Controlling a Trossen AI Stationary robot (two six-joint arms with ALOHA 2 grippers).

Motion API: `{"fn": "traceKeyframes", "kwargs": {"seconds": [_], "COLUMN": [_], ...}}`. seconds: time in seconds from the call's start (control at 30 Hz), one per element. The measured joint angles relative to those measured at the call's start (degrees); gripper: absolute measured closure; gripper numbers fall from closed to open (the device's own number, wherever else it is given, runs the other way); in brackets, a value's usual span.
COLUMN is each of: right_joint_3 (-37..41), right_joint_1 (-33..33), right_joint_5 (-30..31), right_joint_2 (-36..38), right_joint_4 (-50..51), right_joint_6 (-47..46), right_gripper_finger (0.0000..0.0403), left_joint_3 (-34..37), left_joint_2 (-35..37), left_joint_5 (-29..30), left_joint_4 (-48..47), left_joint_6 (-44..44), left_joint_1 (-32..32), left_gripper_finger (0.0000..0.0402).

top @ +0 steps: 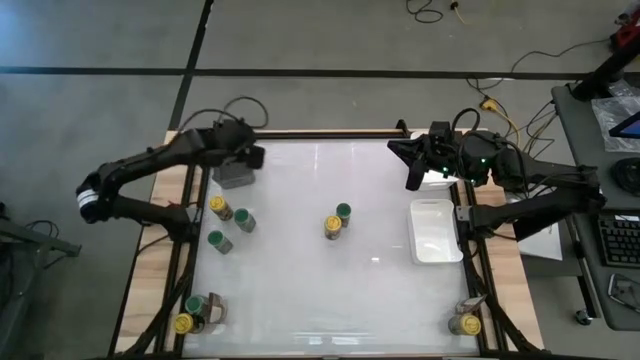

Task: Sort spices by type
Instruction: Put the orange seasoning bag into the black bin

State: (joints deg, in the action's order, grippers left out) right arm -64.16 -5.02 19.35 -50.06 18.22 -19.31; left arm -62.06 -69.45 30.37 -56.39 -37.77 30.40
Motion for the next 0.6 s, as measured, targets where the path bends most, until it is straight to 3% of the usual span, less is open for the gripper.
{"fn": "traceKeyframes", "kwargs": {"seconds": [0.3,0.6], "right_joint_3": [0.00,0.04], "right_joint_1": [0.11,0.11], "right_joint_5": [-0.05,-0.25], "right_joint_2": [0.00,0.00], "right_joint_4": [2.29,5.23], "right_joint_6": [-0.96,-2.51], "right_gripper_finger": [0.0385,0.0385], "left_joint_3": [6.11,16.23], "left_joint_2": [0.09,0.89], "left_joint_5": [0.76,-2.97], "left_joint_4": [0.16,17.03], "left_joint_6": [-1.12,-0.85], "left_joint_1": [11.38,17.22], "left_gripper_finger": [0.0389,0.0389]}}
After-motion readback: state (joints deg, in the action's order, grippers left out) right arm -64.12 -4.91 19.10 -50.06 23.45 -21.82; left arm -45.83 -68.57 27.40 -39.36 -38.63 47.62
